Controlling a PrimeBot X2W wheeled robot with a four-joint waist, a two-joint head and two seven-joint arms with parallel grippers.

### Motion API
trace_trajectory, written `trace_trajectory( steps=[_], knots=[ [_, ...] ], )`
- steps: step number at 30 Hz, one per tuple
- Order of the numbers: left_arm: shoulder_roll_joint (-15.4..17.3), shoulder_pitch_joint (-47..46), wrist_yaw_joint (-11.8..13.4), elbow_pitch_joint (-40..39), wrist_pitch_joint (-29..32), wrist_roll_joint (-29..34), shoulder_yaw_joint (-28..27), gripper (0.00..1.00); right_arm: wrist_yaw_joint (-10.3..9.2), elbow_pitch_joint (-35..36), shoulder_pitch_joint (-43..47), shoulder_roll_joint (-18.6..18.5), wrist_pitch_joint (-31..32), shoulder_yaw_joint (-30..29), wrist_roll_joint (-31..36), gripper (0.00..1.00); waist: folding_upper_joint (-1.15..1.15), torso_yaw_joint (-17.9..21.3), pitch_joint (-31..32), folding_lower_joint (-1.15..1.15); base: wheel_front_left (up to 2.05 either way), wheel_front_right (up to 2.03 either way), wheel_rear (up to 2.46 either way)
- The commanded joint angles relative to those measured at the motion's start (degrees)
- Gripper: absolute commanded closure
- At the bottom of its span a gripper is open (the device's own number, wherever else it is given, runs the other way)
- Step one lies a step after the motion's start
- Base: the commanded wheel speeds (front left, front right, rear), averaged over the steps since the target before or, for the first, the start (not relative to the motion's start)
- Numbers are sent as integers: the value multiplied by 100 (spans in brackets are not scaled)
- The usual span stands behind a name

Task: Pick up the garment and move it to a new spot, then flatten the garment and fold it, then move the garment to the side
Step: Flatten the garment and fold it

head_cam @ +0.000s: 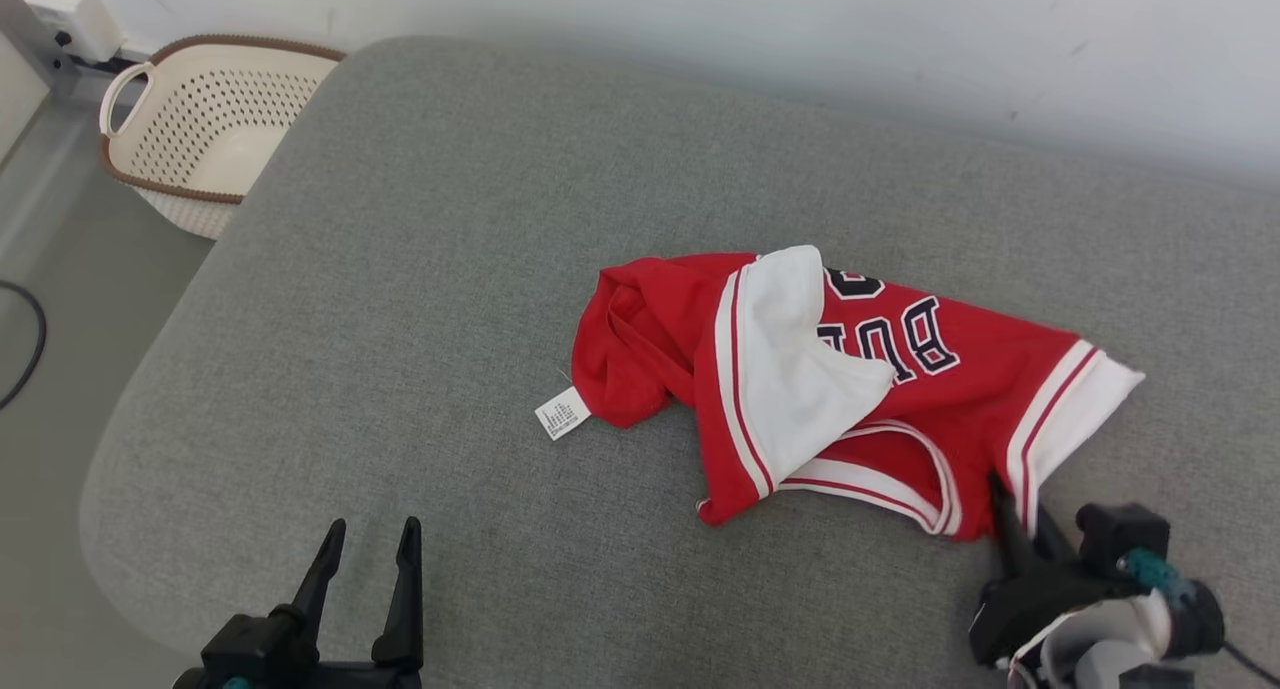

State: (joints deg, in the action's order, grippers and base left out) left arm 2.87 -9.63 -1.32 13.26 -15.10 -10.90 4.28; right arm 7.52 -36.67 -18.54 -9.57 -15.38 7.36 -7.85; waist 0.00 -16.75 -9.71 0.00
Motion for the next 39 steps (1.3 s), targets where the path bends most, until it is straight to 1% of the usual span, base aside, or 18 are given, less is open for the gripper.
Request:
trace_trajectory(
  steps=[1,4,6,9,12,17,22,23,24,25,29,32,36,39],
  knots=[
    [5,-53,38,-10,-8,-25,9,0,-7,-49,-67,-134,45,-6,82,100,0,-21,-68,0,0,0,0],
    [5,-118,69,-66,-8,-59,72,0,-7,62,-377,-540,27,-9,188,100,0,-37,-170,0,0,0,0],
    [5,-136,79,-91,-8,-74,114,0,-7,5,-657,-847,26,21,289,100,0,-64,-228,0,0,0,0],
    [6,-238,69,-109,-8,-108,221,0,-7,-188,-1156,-1409,25,40,457,100,0,-161,-320,0,0,0,0],
    [5,-277,66,-120,-8,-127,339,0,-7,-498,-1683,-1897,26,115,579,100,0,-284,-407,0,0,0,0],
    [4,-280,90,-130,-9,-181,491,0,-7,-1121,-2462,-2469,25,192,803,100,0,-513,-525,0,0,0,0],
    [5,-264,50,-116,-8,-167,601,0,-7,-1746,-3027,-2810,72,59,1068,100,0,-727,-607,0,0,0,0],
    [6,-256,50,-113,-8,-170,613,0,-7,-1854,-3115,-2847,98,-13,1102,89,0,-755,-620,0,0,0,0],
    [6,-255,51,-115,-8,-178,616,0,-7,-1961,-3190,-2847,107,-69,1135,61,0,-768,-626,0,0,0,0],
    [6,-257,50,-115,-8,-175,617,0,-7,-2072,-3275,-2860,120,-147,1154,0,0,-779,-630,0,0,0,0],
    [7,-215,66,-84,-8,-122,582,0,-7,-2308,-3385,-2687,73,-343,1234,0,0,-740,-558,0,0,0,0],
    [4,-188,50,-68,-8,-76,543,0,-7,-2259,-3246,-2446,25,-395,1177,0,0,-622,-467,0,0,0,0],
    [5,-171,26,-72,-8,-67,514,0,-7,-1789,-2980,-2094,20,-237,969,0,0,-436,-395,0,0,0,0],
    [6,-235,24,-67,-8,-111,541,0,-7,-1432,-2710,-1899,19,55,586,0,0,-332,-409,0,0,0,0]
  ],
)
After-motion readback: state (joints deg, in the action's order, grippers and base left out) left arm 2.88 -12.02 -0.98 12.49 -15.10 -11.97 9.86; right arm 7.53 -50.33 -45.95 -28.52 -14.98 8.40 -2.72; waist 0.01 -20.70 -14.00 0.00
